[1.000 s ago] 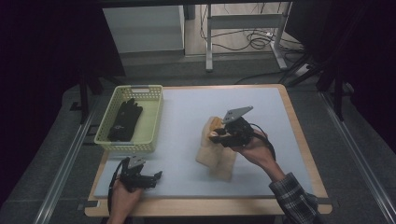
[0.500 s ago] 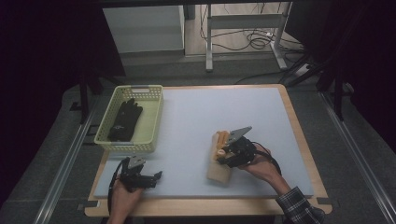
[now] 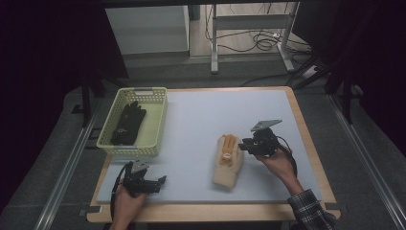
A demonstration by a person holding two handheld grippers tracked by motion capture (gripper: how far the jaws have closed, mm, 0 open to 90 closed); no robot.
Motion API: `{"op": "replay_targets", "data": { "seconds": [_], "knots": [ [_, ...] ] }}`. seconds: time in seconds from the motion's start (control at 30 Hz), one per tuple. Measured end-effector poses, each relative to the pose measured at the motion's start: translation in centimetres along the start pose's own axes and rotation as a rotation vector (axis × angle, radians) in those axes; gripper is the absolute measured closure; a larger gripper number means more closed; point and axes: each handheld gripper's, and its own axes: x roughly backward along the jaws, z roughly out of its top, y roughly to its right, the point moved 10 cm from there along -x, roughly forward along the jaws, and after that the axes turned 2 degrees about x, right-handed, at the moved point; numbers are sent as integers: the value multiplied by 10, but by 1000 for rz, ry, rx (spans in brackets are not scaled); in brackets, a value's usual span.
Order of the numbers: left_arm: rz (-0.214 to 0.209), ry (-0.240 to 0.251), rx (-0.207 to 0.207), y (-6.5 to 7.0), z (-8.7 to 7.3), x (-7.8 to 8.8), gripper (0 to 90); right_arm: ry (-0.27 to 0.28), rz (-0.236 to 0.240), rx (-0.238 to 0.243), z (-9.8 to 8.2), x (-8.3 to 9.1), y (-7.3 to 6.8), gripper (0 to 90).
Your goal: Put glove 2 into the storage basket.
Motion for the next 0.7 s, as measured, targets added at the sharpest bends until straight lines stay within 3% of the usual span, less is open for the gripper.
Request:
{"op": "replay_targets", "data": {
  "seconds": [0.27,0.37,0.43,0.5,0.53,0.7],
  "knots": [
    [1,0,0,0,0,0,30,9,8,-16,-13,1,-3,689],
    [1,0,0,0,0,0,30,-2,13,-30,-15,-8,-3,613],
    [1,0,0,0,0,0,30,-32,18,-39,-21,-20,-3,610],
    [1,1,0,0,0,0,30,-58,50,-52,-29,-31,-6,730],
    [1,1,0,0,0,0,30,-37,63,-62,-28,-31,-8,816],
    [1,0,0,0,0,0,30,8,-18,-44,-19,-13,-5,852]
  ]
}}
